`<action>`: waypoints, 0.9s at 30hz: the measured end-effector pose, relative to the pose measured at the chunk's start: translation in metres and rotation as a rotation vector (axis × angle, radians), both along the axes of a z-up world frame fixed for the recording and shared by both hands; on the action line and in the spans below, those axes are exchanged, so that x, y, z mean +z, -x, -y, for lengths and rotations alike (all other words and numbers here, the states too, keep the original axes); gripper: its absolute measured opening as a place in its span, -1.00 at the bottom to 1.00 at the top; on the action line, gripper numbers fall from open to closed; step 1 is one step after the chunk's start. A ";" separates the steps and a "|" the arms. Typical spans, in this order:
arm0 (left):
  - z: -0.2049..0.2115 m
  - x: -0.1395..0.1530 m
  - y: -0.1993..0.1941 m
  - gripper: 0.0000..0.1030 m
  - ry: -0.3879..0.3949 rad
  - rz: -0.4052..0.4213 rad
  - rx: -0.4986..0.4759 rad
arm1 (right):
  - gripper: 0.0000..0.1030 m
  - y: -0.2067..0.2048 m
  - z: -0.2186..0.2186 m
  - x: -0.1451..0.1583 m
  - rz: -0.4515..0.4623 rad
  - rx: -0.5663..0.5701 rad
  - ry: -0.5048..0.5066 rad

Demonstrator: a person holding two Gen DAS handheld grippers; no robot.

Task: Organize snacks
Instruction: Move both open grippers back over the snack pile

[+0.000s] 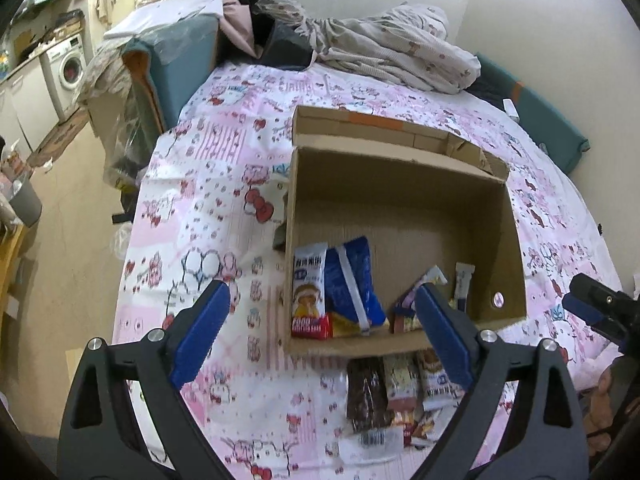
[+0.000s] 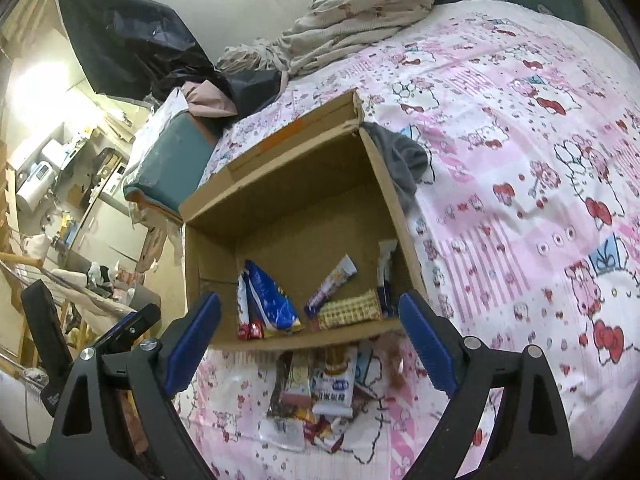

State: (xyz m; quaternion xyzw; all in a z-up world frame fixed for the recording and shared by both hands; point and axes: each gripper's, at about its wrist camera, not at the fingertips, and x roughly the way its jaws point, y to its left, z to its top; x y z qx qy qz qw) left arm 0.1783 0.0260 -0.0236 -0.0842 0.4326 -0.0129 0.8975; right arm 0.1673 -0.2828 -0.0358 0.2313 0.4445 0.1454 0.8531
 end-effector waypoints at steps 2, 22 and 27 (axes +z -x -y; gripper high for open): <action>-0.001 -0.001 0.007 0.78 0.003 -0.008 0.002 | 0.80 0.008 0.000 -0.001 -0.006 0.003 0.002; 0.001 -0.038 0.031 0.78 -0.033 -0.147 0.026 | 0.80 0.041 0.014 -0.032 -0.158 -0.065 0.033; 0.018 -0.073 0.027 0.78 0.002 -0.282 -0.029 | 0.80 0.039 0.022 -0.043 -0.206 -0.097 0.026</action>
